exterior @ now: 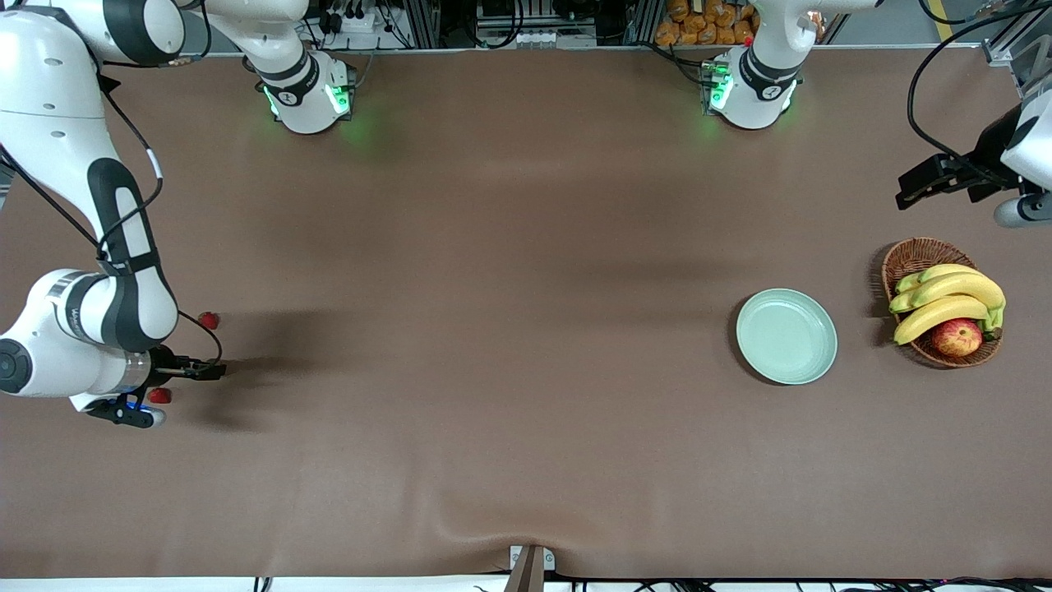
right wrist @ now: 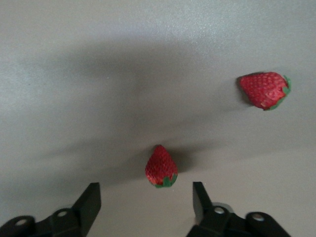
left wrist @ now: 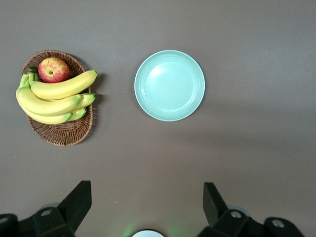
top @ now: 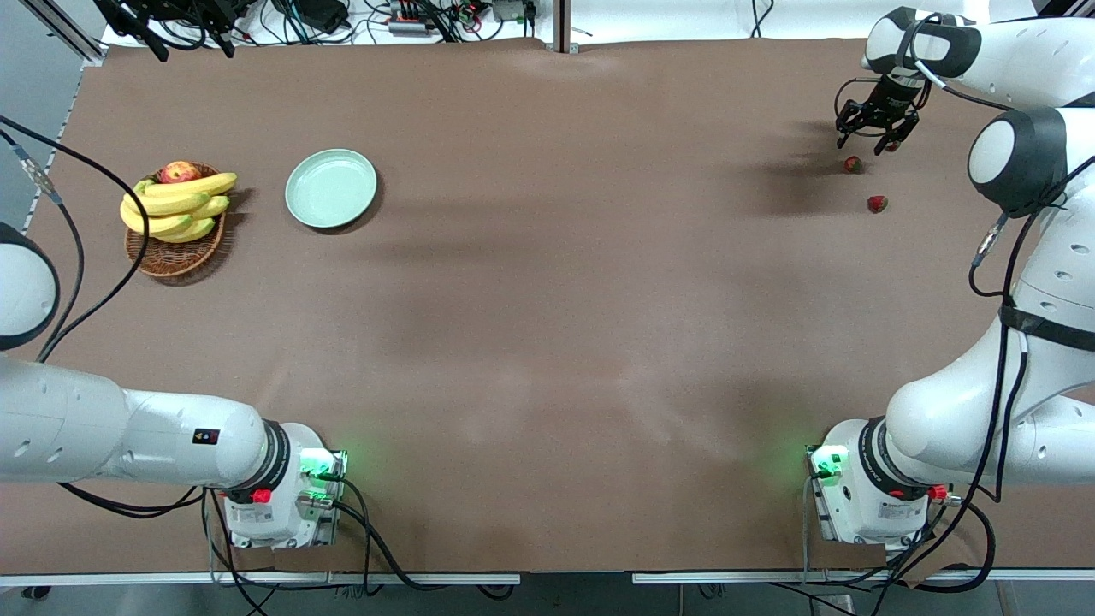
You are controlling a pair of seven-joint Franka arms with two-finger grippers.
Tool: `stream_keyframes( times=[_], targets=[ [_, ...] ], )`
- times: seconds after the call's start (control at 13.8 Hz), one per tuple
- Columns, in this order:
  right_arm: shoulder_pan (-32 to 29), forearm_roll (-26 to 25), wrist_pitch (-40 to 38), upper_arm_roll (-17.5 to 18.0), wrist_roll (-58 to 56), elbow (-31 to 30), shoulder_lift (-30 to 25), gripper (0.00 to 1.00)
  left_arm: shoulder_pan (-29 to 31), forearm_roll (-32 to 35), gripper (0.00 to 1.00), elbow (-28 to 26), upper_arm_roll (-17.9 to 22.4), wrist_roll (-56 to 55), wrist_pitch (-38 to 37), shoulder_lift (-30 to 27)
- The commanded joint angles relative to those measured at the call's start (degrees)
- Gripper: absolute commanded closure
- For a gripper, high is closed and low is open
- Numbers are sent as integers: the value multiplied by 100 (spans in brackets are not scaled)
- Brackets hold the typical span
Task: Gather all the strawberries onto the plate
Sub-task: 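Reach the right gripper to a strawberry and close on it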
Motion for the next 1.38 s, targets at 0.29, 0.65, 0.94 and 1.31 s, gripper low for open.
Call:
stream_keyframes(
  times=[0.29,0.65,0.94,1.31],
  targets=[
    [-51,103,702,36,-434,-338,179,40,-104,130,0,23,-5,-74,205,137],
    [-51,94,588,36,-434,-286,144,99,-86,51,0,-12,-22,-179,302,138],
    [238,190,-279,54,-41,108,-23,100,-95,129,0,-4,-31,-162,302,129],
    [800,865,-1117,212,1417,699,-23,100,-78,148,0,-4,-137,-162,320,111]
  ],
)
